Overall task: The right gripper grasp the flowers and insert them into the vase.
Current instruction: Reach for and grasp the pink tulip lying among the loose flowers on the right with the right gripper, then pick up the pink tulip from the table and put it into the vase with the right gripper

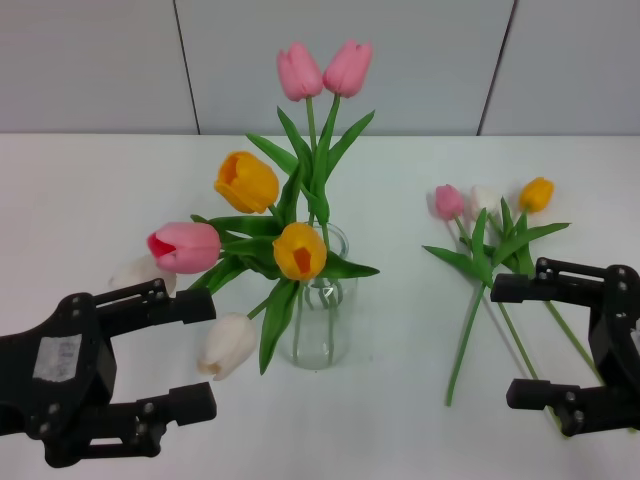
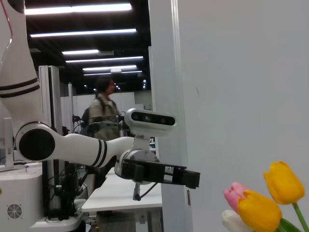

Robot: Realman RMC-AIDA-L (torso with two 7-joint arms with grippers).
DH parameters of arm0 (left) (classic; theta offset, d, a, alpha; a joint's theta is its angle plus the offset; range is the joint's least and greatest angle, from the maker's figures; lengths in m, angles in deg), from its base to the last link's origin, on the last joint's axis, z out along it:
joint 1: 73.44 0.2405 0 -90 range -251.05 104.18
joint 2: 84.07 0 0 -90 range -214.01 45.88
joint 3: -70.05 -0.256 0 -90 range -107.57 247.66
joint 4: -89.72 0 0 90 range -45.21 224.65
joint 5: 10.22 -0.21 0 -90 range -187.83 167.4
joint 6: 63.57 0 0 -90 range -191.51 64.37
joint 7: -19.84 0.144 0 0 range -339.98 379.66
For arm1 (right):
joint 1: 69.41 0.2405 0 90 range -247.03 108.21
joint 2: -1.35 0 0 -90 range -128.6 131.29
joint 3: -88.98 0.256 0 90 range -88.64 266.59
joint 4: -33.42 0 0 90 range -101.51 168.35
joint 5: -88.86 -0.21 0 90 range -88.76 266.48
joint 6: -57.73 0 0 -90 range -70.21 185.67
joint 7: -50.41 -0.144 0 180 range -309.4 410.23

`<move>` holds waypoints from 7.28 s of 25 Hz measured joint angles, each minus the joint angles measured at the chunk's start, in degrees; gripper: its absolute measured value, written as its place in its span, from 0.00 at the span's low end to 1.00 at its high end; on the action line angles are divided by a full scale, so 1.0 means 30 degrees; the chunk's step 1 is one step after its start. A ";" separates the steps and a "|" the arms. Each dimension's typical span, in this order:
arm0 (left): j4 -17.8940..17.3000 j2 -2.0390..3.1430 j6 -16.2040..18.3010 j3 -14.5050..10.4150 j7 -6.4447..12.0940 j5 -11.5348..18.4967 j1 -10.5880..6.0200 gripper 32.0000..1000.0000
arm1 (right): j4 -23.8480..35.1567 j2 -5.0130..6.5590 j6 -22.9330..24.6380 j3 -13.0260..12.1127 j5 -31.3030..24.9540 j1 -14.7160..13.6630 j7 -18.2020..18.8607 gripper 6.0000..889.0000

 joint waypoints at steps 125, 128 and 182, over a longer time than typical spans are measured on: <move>0.0243 -0.0024 0.0089 0.0234 0.0082 0.0040 -0.0228 0.83 | -0.3151 -0.0578 1.0434 -0.0768 -0.4497 0.6613 -0.2498 0.01; 0.0243 -0.0044 0.0089 0.0234 0.0066 0.0046 -0.0276 0.83 | -0.3694 -0.0590 1.0485 -0.0816 -0.4540 0.7604 -0.2318 0.01; 0.1863 -0.0206 0.0208 0.0140 0.0581 0.0001 -0.1724 0.83 | -1.5047 -0.0849 1.3026 -0.0929 -0.6076 1.1397 0.9566 0.01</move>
